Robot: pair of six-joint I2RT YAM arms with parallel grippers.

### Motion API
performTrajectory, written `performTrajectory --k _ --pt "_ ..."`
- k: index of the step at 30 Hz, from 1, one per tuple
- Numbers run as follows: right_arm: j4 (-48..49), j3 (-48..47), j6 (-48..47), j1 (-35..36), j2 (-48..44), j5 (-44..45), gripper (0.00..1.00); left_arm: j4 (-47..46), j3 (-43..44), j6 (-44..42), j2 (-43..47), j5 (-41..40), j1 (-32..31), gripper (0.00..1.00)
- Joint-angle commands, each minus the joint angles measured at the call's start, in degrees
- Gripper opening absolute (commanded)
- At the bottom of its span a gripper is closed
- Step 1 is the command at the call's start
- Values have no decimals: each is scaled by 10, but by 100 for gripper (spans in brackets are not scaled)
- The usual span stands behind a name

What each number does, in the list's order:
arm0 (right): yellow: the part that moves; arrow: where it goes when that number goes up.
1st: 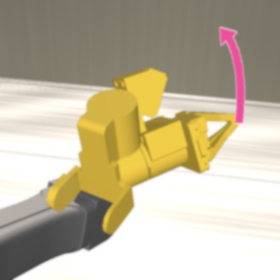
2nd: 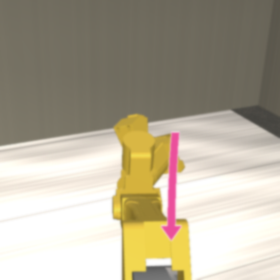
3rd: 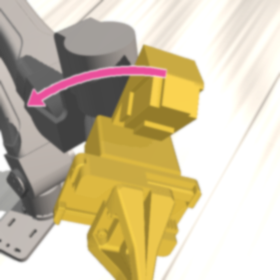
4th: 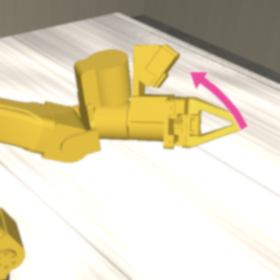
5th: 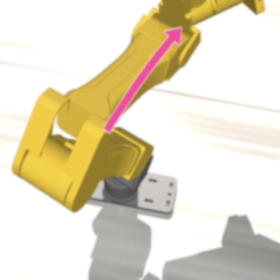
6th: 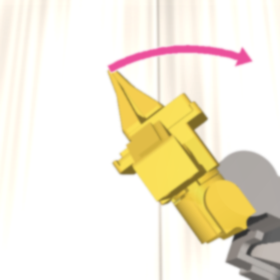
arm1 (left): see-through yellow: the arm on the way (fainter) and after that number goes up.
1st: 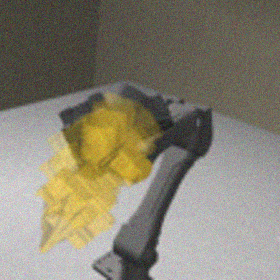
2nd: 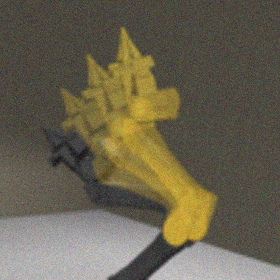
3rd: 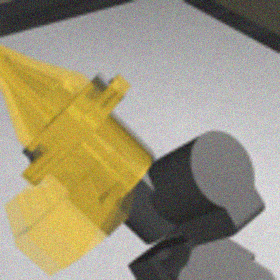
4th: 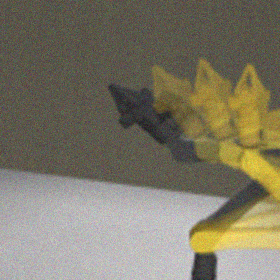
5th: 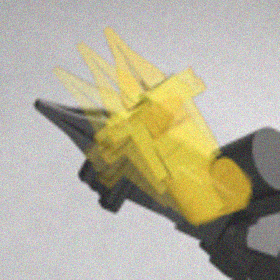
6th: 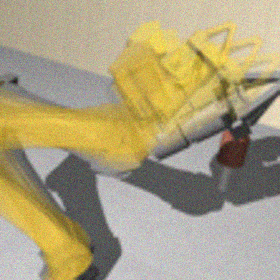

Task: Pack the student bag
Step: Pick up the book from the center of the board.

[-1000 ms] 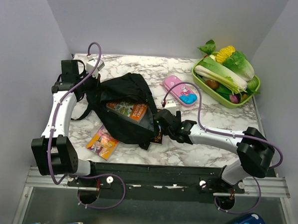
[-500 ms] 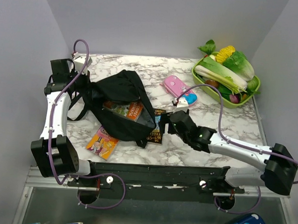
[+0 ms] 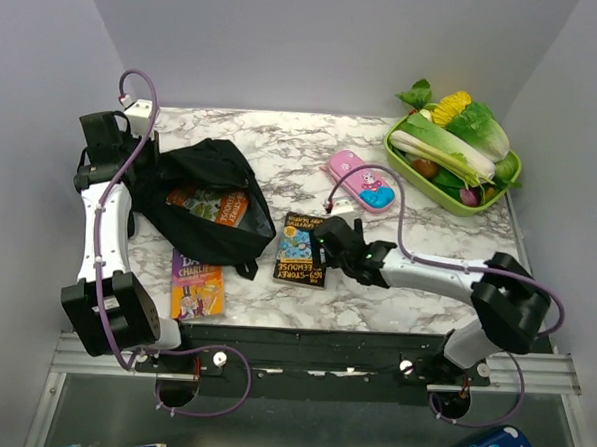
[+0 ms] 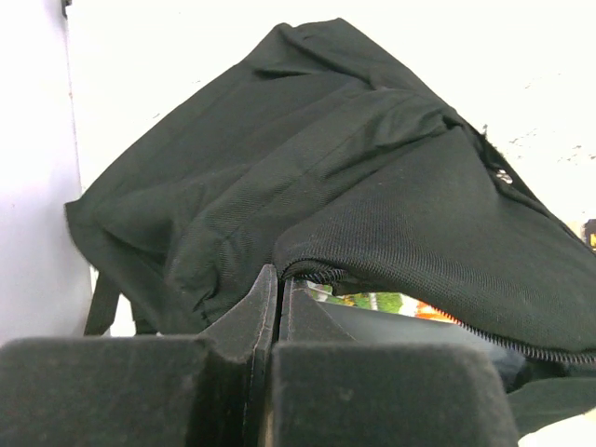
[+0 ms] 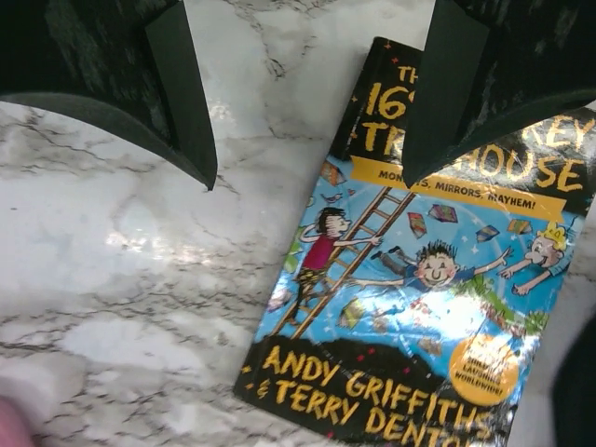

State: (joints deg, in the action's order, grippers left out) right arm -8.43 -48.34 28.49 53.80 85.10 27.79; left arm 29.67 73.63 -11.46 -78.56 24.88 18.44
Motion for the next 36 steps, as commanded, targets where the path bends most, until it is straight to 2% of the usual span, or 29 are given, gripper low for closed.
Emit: performTrajectory --k 1,11,18,23,27,29,32,36 --pt "-26 -74 -9 36 81 19 91 -23 16 36 35 55 5 0" --pt "-56 -210 -14 87 197 47 94 -13 -14 20 39 70 5 0" --pt "-111 -248 19 98 277 69 94 -8 -20 9 43 78 5 0" --pt "-132 -208 51 97 273 92 89 16 -16 -8 33 137 -3 0" --pt "-142 -143 77 97 232 89 83 82 -17 -58 18 194 -45 0" --pt "-154 -112 94 97 220 91 81 108 -21 -93 13 207 -88 0" --pt "-179 -88 108 98 198 99 81 126 -46 -116 18 212 -146 0" --pt "-203 -92 106 98 180 118 87 124 -69 -114 25 222 -175 0"
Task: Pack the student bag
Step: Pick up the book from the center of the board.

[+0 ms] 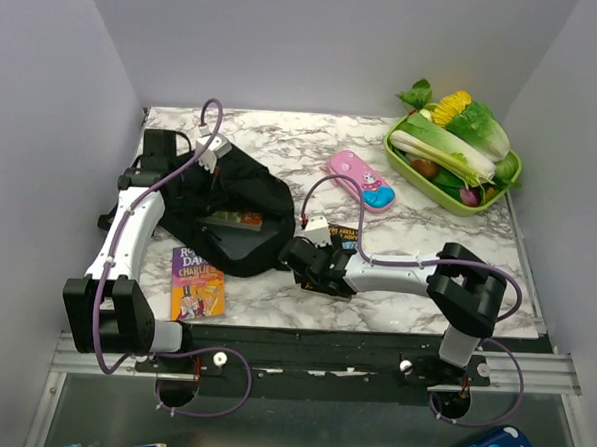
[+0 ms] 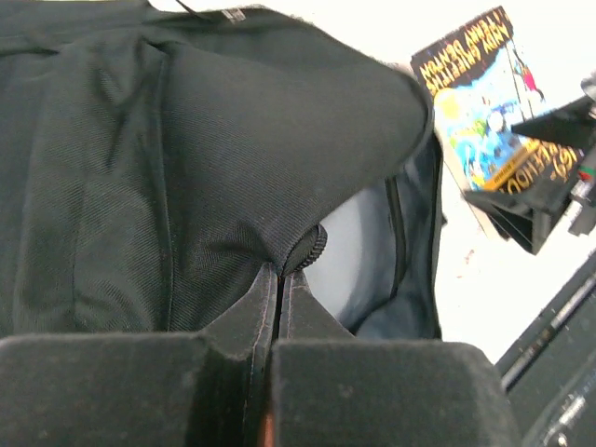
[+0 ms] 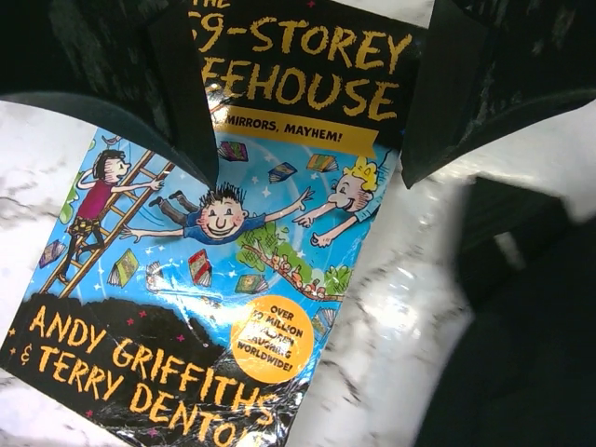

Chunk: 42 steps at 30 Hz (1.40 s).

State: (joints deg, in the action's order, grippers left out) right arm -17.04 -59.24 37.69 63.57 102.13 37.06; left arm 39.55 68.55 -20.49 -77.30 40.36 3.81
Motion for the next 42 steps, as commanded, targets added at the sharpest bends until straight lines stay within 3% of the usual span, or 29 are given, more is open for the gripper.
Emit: performTrajectory --k 1,7,17,25,32,34,37,40,42 --pt "-124 6 13 1 10 35 90 26 -19 -23 13 70 -28 0" --pt "-149 -59 11 0 39 42 93 25 -32 -24 38 64 -29 0" --pt "-143 -51 40 -1 87 27 93 25 -67 -32 68 46 -28 0" --pt "-129 22 71 -1 63 13 81 18 -66 -34 70 39 -28 0" --pt "-115 55 73 -1 14 5 42 8 -69 -26 72 31 -28 0" --pt "-111 59 64 -1 -19 5 35 4 -69 -26 72 29 -28 0" --pt "-112 61 40 -1 -73 11 10 2 -67 -24 70 28 -28 0" --pt "-119 62 17 -1 -133 25 1 0 -60 -21 68 28 -28 0" --pt "-119 67 -5 -1 -170 33 1 0 -57 -18 66 30 -28 0"
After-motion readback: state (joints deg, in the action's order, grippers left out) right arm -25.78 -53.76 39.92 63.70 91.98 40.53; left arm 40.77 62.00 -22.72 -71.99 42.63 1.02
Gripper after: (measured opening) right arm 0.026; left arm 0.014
